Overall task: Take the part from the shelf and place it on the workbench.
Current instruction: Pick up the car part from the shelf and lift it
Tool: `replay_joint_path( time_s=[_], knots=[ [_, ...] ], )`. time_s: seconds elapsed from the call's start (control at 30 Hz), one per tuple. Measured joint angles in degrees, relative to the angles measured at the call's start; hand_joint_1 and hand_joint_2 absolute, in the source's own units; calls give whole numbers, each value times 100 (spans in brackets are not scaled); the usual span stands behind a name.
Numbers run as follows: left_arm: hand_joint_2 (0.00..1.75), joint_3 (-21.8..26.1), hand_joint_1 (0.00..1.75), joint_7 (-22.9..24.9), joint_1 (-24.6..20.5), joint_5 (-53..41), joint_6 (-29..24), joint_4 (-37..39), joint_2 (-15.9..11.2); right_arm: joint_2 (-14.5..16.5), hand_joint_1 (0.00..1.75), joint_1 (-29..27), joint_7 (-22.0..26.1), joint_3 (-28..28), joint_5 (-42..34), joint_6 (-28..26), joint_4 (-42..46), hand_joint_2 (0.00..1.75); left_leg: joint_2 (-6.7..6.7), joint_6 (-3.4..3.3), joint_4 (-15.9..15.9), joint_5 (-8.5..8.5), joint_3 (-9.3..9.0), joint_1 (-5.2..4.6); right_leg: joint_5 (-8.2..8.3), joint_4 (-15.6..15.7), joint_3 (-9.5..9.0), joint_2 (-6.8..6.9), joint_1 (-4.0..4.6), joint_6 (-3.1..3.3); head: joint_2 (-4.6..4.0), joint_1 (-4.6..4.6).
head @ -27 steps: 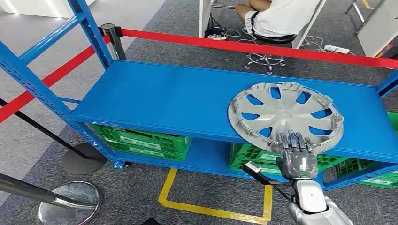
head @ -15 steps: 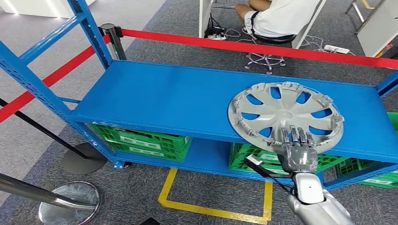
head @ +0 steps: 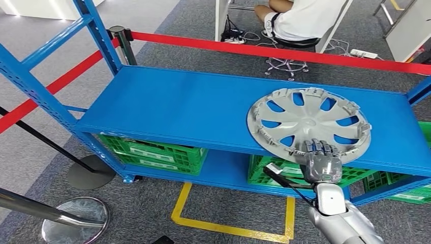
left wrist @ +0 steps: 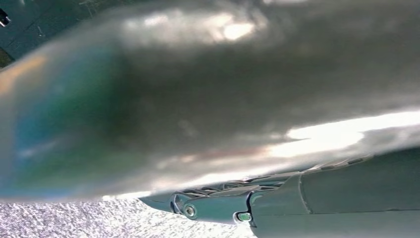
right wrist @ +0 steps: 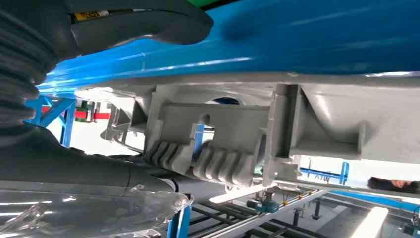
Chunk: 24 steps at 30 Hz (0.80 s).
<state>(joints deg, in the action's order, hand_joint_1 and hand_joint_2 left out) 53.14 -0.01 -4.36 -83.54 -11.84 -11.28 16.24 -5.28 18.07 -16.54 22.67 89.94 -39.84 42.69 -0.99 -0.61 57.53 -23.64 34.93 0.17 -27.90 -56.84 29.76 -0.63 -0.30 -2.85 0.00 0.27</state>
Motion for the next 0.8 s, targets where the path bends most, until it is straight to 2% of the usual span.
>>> replay_joint_path(
  time_s=[0.2,0.33,0.67,0.8],
  knots=[
    [0,0,0,1,-9,15,11,0,8,19,175,101,-6,100,1,-38,-109,175,0,0,0,-1,-15,0,-1,0,4,0,0,0,0,0],
    [0,1,0,-7,-7,66,-8,0,11,20,175,4,177,125,-5,-55,94,175,-1,0,0,-3,-24,0,-6,1,19,3,0,3,0,1],
    [0,27,0,-103,11,189,-79,0,9,18,175,-797,533,93,-77,-47,1440,175,-1,1,-2,-7,-19,0,-10,0,-21,3,0,5,0,1],
    [0,50,0,-145,27,205,-239,0,7,-126,175,-1135,304,128,-14,-49,2373,175,-2,2,-4,-7,-17,-1,-13,0,-20,3,0,8,0,-1]
  ],
)
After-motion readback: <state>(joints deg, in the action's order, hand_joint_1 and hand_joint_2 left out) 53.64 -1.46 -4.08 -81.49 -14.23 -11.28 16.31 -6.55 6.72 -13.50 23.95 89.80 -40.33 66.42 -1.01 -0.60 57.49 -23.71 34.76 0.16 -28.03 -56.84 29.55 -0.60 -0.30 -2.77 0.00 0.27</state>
